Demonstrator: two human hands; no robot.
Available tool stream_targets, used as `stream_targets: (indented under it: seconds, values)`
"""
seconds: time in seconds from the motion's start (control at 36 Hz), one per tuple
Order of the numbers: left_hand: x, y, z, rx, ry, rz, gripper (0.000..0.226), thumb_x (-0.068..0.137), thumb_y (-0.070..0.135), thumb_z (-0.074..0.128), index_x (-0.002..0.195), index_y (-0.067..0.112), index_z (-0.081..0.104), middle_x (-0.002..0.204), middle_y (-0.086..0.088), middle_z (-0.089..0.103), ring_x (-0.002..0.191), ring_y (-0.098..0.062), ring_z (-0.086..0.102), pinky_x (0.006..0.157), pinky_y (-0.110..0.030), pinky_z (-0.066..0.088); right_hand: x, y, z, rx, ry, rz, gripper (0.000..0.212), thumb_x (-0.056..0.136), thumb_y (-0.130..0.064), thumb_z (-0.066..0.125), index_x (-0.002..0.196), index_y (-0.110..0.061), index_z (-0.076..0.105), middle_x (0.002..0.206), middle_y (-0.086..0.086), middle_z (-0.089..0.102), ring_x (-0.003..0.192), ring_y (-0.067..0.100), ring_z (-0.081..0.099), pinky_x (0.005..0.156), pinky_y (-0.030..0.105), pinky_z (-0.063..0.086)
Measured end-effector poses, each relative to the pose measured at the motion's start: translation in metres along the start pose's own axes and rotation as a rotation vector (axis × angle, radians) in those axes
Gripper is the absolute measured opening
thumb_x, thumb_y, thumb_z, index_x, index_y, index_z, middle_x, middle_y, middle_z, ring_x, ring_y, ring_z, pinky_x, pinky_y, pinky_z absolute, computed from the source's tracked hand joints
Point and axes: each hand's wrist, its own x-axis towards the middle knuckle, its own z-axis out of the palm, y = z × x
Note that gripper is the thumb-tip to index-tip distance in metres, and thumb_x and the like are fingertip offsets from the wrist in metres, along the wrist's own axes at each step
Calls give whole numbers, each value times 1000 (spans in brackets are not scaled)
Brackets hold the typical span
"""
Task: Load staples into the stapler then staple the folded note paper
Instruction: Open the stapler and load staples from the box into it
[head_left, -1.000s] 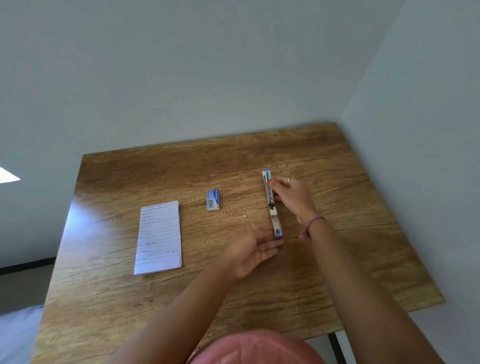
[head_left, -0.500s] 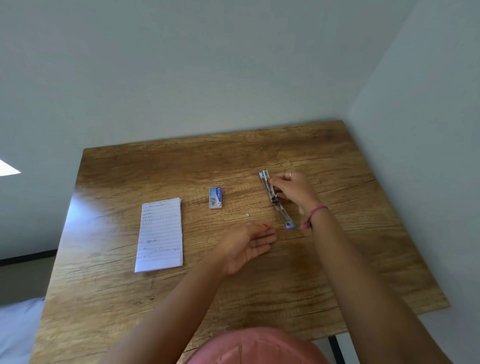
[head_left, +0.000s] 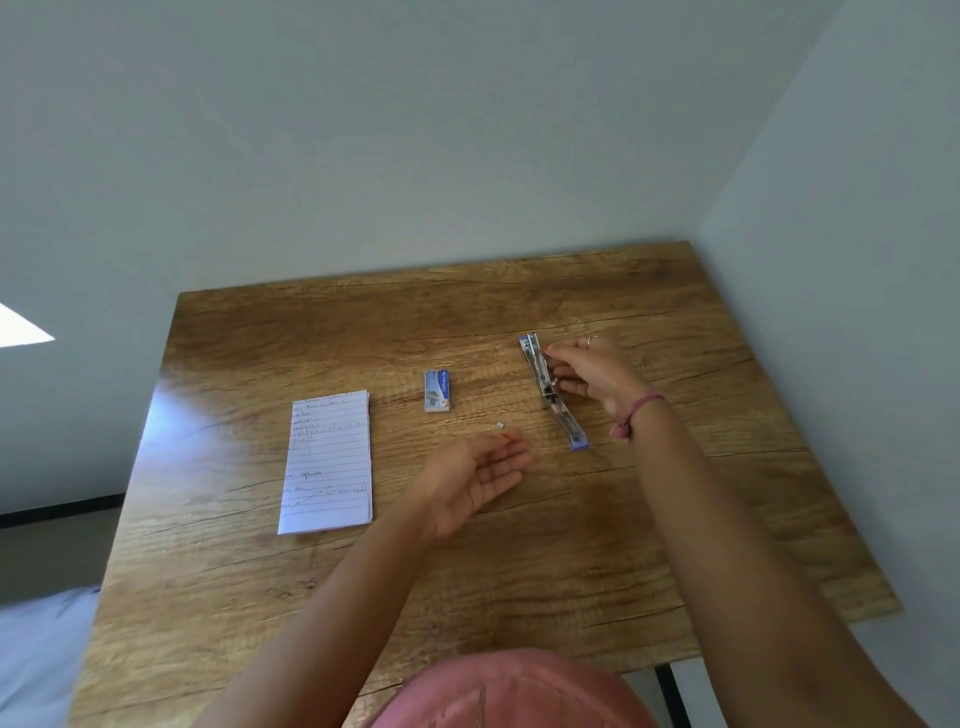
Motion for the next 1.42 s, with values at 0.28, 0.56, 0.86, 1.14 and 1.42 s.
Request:
stream_targets:
  seconds: [0.28, 0.56, 0.86, 1.14, 1.42]
  values:
    - [-2, 16, -21, -21, 51, 186, 19, 96, 7, 52, 108, 3, 67, 102, -9, 76, 87, -17, 73, 69, -25, 59, -31, -20, 7, -154, 151, -336, 13, 91, -17, 60, 97, -26, 67, 94, -12, 66, 87, 9, 61, 83, 32, 55]
    - [16, 17, -46, 871, 587, 615, 53, 84, 23, 71, 129, 6, 47, 117, -8, 57, 104, -18, 57, 91, -29, 46, -53, -49, 59, -557, -104, -520, 24, 95, -15, 55, 116, -18, 64, 105, -7, 66, 87, 24, 69, 69, 29, 59]
    - [39, 12, -47, 1187, 710, 711, 45, 87, 34, 62, 116, 0, 55, 111, -16, 52, 108, -32, 51, 94, -37, 39, -9, -43, 103, -823, -282, -433, 20, 82, -31, 74, 93, -15, 75, 90, -9, 68, 87, 10, 61, 74, 24, 46]
    - [41, 5, -55, 1200, 703, 808, 40, 89, 27, 64, 116, -2, 60, 109, -19, 57, 104, -34, 54, 94, -37, 39, -6, -35, 106, -843, -375, -345, 28, 86, -35, 70, 95, -9, 73, 89, 5, 70, 77, 13, 56, 65, 25, 42]
    - [35, 9, -60, 1035, 628, 828, 45, 88, 29, 69, 121, 1, 59, 113, -13, 56, 106, -27, 57, 93, -41, 46, 7, -41, 109, -729, -343, -287, 20, 81, -23, 76, 93, -8, 76, 81, -4, 67, 79, 8, 56, 69, 24, 40]
